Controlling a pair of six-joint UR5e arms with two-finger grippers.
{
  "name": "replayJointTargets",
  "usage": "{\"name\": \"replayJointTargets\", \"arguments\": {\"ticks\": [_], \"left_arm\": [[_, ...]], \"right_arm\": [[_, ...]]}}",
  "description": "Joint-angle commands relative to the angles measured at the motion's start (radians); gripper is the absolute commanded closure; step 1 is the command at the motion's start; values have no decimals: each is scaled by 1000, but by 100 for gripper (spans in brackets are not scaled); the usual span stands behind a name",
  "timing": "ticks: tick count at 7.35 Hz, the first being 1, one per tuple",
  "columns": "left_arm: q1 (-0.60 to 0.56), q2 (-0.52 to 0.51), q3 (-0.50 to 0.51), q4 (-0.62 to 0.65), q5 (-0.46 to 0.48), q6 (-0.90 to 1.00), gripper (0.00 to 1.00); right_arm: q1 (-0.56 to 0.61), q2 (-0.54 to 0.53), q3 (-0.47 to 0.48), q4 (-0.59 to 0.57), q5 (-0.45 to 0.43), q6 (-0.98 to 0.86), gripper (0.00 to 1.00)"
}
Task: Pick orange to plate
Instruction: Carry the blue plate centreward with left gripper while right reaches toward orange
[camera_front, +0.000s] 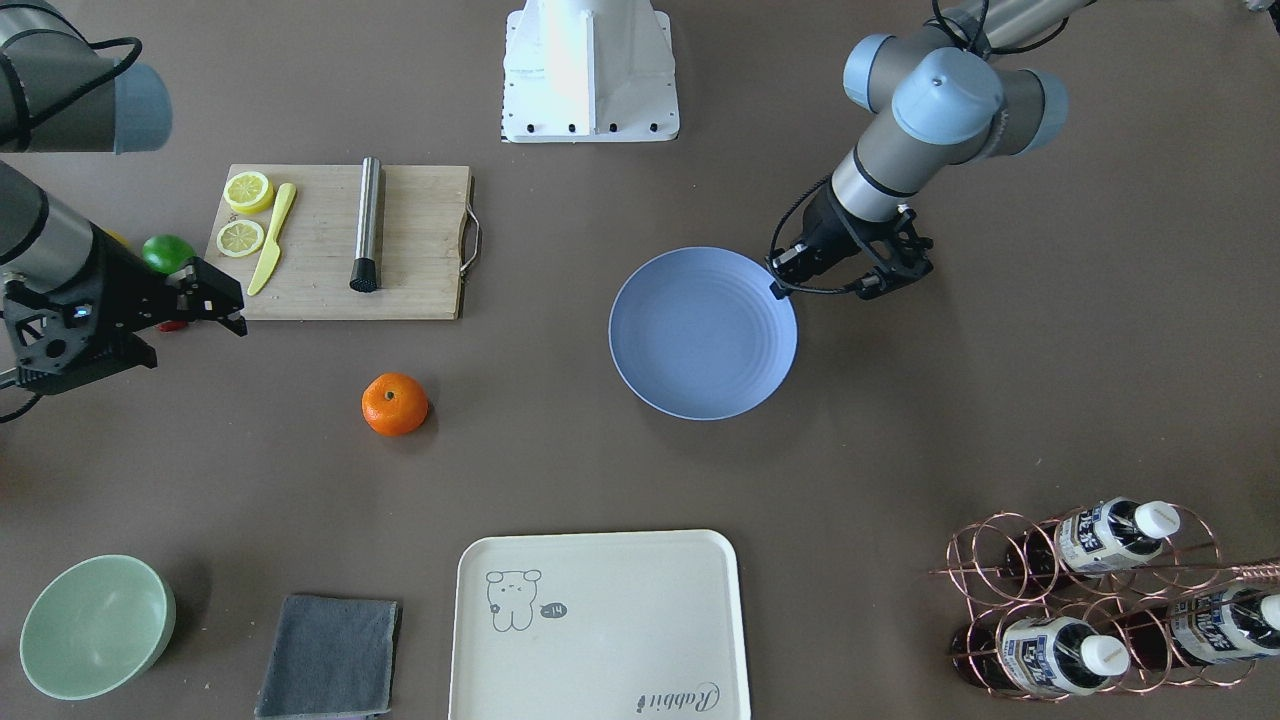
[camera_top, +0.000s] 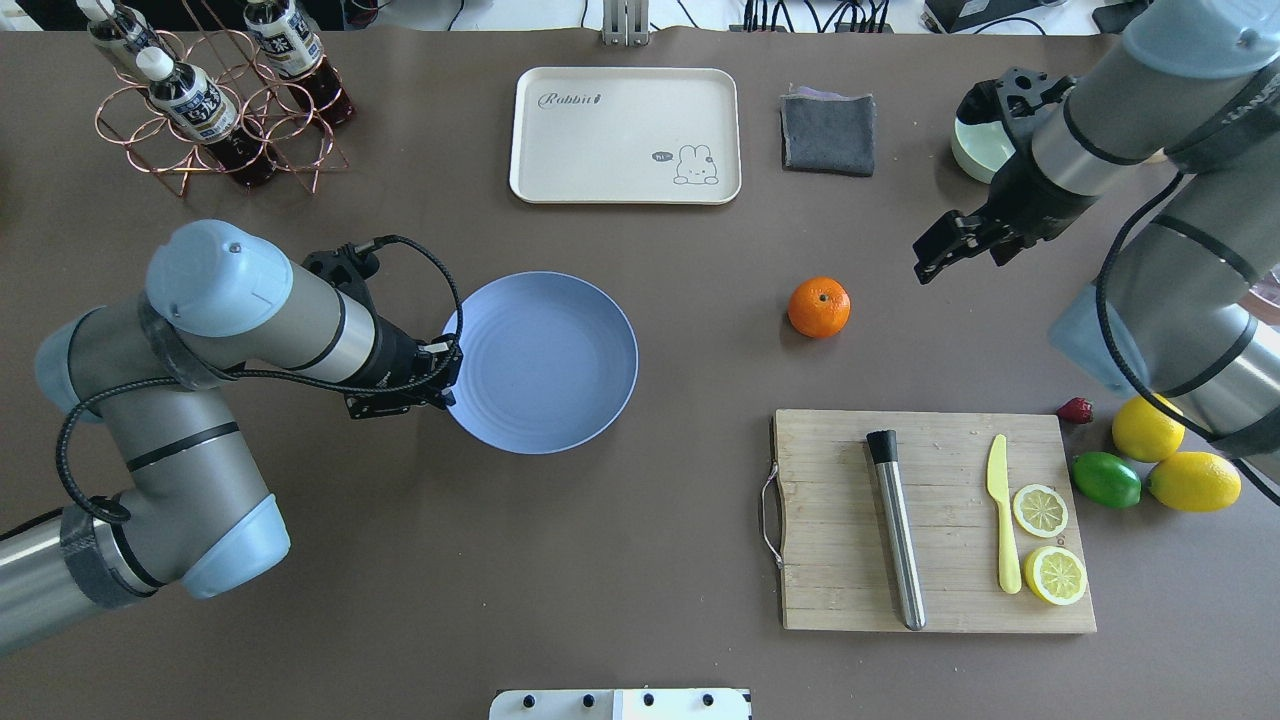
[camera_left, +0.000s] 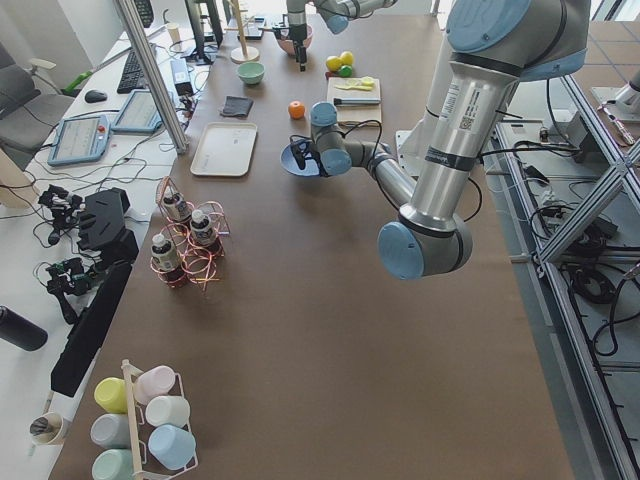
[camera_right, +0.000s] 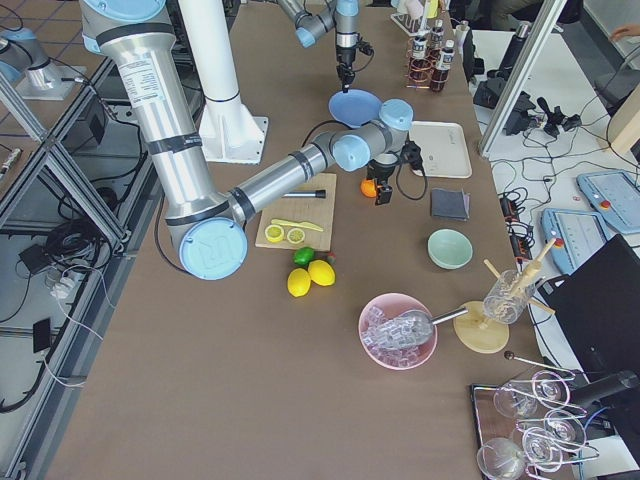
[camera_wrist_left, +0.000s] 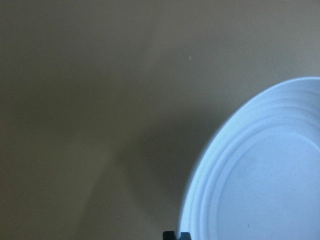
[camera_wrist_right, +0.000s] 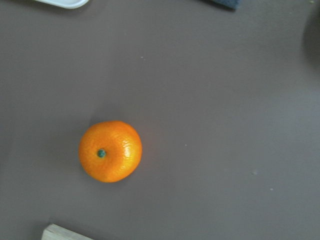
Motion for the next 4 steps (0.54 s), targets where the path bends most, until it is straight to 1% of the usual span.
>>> {"name": "replayJointTargets", "arguments": {"ticks": [1, 2, 3, 4], "left_arm": [[88, -62, 53, 3, 77, -29, 100], [96, -68, 52, 1, 79, -30, 100], [112, -73, 52, 1, 79, -31, 100], [116, -79, 50, 1, 80, -33, 100]], "right_arm": [[-120, 21, -23, 110, -88, 165, 0], [-144, 30, -28, 111, -132, 172, 0], [-156, 49, -54, 111, -148, 176, 0], [-170, 82, -103, 112, -180, 176, 0]]}}
